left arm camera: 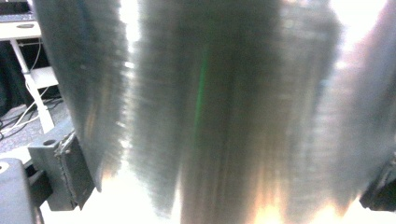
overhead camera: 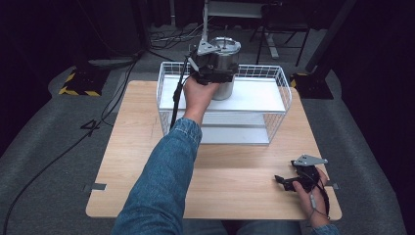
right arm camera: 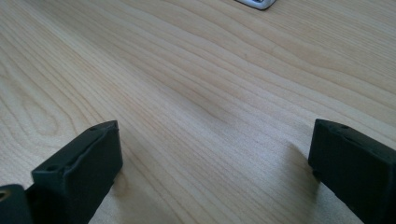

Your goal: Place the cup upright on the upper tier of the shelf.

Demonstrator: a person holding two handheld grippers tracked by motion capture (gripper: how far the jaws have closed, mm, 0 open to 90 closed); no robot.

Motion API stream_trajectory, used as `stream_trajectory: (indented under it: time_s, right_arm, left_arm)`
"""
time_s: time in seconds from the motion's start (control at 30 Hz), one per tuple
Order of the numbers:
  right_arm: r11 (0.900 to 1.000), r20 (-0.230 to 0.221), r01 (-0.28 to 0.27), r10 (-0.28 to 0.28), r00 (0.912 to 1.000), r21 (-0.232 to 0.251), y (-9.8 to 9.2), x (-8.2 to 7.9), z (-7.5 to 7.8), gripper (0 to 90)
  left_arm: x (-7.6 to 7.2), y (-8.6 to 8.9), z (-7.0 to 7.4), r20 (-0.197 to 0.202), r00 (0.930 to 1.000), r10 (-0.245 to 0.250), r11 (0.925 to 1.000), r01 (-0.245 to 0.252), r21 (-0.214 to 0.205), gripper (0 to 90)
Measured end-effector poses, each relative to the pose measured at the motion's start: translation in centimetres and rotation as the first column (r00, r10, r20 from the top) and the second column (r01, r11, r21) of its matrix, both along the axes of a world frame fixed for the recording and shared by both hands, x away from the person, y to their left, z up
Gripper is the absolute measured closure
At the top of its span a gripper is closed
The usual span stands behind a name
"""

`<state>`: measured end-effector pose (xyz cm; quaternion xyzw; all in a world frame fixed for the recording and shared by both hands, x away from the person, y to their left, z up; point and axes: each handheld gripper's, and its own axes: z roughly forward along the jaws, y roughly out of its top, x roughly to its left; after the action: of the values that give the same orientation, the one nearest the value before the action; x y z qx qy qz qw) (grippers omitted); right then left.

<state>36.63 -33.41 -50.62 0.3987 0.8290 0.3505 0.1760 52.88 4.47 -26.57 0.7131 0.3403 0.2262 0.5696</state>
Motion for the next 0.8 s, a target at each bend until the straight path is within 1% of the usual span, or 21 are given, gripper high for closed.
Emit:
stream_trajectory:
  time_s: [0.03, 0.17, 0.27, 0.47, 0.67, 0.73, 0.8]
  right_arm:
    - [1.0000, 0.000, 0.000, 0.000, 1.0000, -0.001, -0.01, 0.00, 0.00, 3.2]
    - [1.0000, 0.000, 0.000, 0.000, 1.0000, -0.001, -0.01, 0.00, 0.00, 3.3]
    - [1.0000, -0.001, -0.001, 0.001, 1.0000, 0.000, -0.01, 0.01, 0.00, 3.2]
    - [1.0000, 0.000, -0.001, 0.001, 1.0000, -0.001, -0.01, 0.00, 0.00, 3.2]
    - [1.0000, -0.001, -0.001, 0.001, 1.0000, -0.001, -0.01, 0.01, 0.00, 3.2]
    - [1.0000, -0.001, -0.001, 0.001, 1.0000, 0.000, -0.01, 0.01, 0.00, 3.2]
    - [1.0000, -0.001, -0.001, 0.001, 1.0000, -0.001, -0.01, 0.01, 0.00, 3.2]
  left_arm:
    - [0.01, 0.01, -0.12, -0.006, 1.0000, -0.001, 1.0000, 0.001, 0.000, 3.6]
    - [-0.26, -0.14, -0.28, 0.008, 1.0000, 0.000, 1.0000, 0.000, 0.005, 3.6]
    - [-0.61, -0.42, -0.34, 0.028, 0.9996, 0.000, 0.9996, -0.001, 0.029, 3.6]
    - [-0.78, -0.27, -0.60, 0.041, 0.9991, 0.004, 0.9998, -0.005, 0.017, 3.7]
    - [-0.69, -0.28, -0.59, 0.031, 0.9995, 0.005, 1.0000, -0.005, 0.008, 3.1]
    - [-0.71, -0.32, -0.64, 0.036, 0.9993, 0.007, 1.0000, -0.007, 0.004, 2.9]
    - [-0.73, -0.46, -0.77, 0.046, 0.9987, 0.019, 0.9998, -0.019, -0.009, 2.8]
